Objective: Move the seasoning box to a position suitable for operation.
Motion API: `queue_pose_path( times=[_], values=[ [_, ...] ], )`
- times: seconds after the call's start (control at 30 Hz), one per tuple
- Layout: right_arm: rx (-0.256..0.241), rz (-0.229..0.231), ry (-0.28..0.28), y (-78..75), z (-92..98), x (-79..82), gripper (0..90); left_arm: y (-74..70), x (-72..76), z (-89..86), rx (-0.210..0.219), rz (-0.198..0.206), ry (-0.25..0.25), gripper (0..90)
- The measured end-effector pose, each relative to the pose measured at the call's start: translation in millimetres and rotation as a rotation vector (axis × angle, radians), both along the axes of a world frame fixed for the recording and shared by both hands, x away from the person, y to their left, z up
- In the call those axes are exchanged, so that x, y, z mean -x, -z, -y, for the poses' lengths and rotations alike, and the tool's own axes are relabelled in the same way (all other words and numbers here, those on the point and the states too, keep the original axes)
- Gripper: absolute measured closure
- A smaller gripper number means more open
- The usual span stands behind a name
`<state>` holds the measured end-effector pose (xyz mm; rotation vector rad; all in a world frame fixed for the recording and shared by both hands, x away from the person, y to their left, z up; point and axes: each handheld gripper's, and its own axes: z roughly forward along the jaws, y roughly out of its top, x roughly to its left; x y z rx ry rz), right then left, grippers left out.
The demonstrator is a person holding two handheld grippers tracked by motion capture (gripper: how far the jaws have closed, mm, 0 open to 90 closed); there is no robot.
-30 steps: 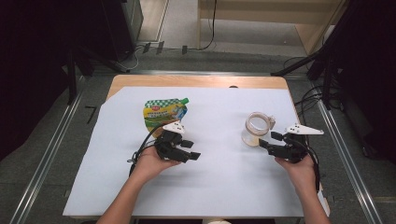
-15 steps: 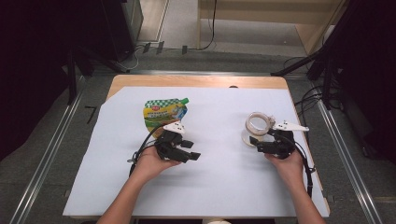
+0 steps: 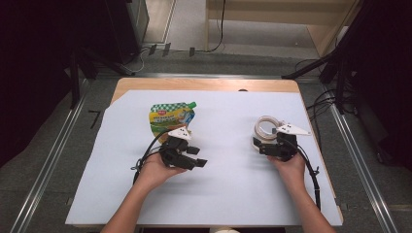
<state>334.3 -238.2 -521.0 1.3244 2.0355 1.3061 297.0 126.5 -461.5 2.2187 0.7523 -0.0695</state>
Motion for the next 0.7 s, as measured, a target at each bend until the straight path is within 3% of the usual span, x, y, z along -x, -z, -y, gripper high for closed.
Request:
queue_pose_path(
  times=[0.2,0.53,0.7],
  values=[
    [-0.034,-0.007,0.027,2.5,-3.6,-3.7,7.3,-0.3,1.5,-1.1,-0.002,0.002,-0.003,41.0],
    [0.04,0.039,0.035,-1.9,-7.5,-0.1,10.9,-0.3,1.6,-0.9,0.004,0.001,-0.007,41.0],
    [0.038,0.046,0.06,-3.4,-9.3,-0.4,11.7,-1.2,1.4,-2.5,0.013,0.004,-0.005,41.0]
  ],
)
